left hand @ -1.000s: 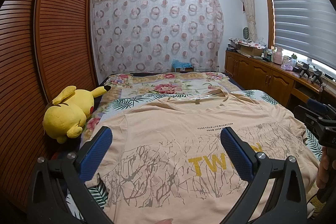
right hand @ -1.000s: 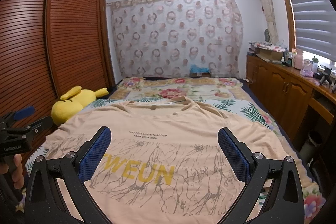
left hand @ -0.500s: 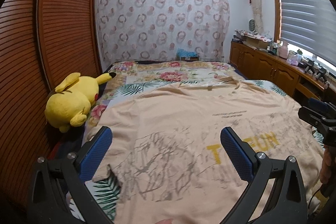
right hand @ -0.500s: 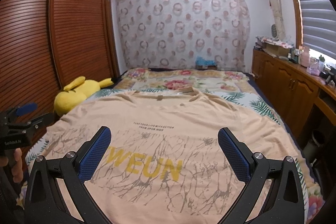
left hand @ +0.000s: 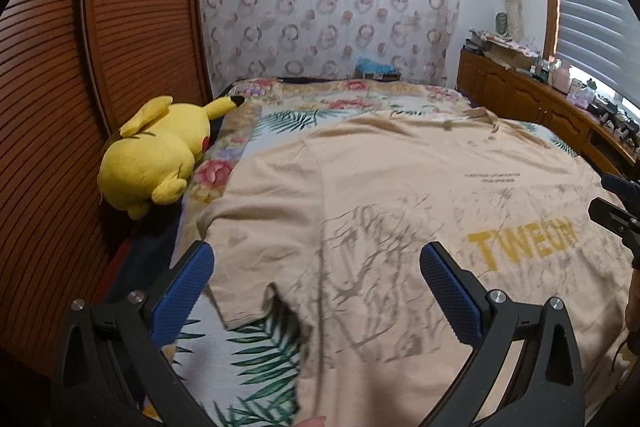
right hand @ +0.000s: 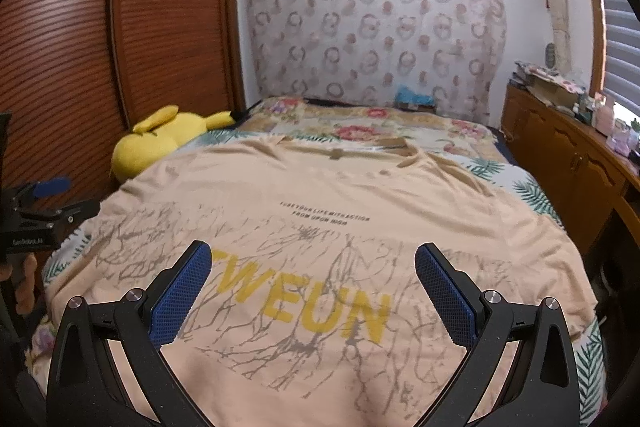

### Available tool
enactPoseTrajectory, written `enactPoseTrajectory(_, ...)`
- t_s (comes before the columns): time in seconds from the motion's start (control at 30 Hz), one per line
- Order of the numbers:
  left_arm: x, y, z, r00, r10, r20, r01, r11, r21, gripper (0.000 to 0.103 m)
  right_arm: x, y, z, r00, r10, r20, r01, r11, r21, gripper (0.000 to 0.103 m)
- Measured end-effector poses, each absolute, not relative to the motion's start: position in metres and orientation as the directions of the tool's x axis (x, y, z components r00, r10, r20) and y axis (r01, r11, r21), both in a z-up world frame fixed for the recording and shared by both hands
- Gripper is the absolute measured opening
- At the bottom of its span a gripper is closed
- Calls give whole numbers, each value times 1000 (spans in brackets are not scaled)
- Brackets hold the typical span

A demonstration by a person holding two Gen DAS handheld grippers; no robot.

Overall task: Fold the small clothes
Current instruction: 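Move the left tool down to the side edge of the shirt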

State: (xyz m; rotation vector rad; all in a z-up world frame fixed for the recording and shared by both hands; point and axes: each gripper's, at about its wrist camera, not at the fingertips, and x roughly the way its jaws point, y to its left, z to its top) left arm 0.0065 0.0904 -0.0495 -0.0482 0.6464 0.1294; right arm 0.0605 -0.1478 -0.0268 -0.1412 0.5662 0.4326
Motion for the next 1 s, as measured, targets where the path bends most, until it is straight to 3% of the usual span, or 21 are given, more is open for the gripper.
enactPoseTrajectory(0.53,22,162,-78,712,61,-700,-124,991,-41,103,88,-93,-74,597,372,-711,-549,835,-25,103)
enactPoseTrajectory(0.8,34,192,-88,674,8,-738,-116,989,-95,102,89,-86,-83,567,359,-742,-569,821,-38,103)
enactPoseTrajectory(1.0,47,203,-99,643,-38,-765,-107,984,-139,91,89,-84,-86,553,363,-750,-585,810,-39,103)
